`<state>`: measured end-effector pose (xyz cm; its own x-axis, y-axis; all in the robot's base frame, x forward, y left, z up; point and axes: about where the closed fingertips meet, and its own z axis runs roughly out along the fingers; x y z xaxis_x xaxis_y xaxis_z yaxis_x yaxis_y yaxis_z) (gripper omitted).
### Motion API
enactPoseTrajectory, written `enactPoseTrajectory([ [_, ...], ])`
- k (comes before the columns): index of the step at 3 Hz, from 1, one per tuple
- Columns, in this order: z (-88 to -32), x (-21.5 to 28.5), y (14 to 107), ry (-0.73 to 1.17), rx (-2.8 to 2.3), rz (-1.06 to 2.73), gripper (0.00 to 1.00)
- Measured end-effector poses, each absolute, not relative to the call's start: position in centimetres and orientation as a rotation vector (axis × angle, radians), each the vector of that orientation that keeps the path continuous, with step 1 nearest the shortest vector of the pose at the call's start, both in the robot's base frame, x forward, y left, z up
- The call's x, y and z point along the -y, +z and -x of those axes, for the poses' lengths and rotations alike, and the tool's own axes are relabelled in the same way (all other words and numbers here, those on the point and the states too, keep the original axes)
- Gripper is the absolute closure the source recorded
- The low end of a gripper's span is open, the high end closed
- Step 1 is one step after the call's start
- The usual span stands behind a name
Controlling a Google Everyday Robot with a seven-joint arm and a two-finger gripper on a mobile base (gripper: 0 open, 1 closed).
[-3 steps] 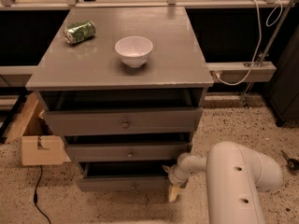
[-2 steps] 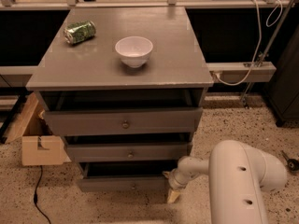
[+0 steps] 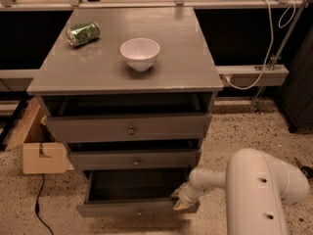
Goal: Open bottom drawer
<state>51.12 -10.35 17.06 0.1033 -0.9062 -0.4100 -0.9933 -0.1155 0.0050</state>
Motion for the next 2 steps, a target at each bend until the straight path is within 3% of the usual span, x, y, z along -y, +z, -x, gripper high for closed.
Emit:
enactPoseTrajectory([
  [1,-49.79,11.10,17.25,0.464,-1.901,2.081,0.96],
  [2,-49.48,10.75,17.24,0.464,-1.901,2.081,1.00],
])
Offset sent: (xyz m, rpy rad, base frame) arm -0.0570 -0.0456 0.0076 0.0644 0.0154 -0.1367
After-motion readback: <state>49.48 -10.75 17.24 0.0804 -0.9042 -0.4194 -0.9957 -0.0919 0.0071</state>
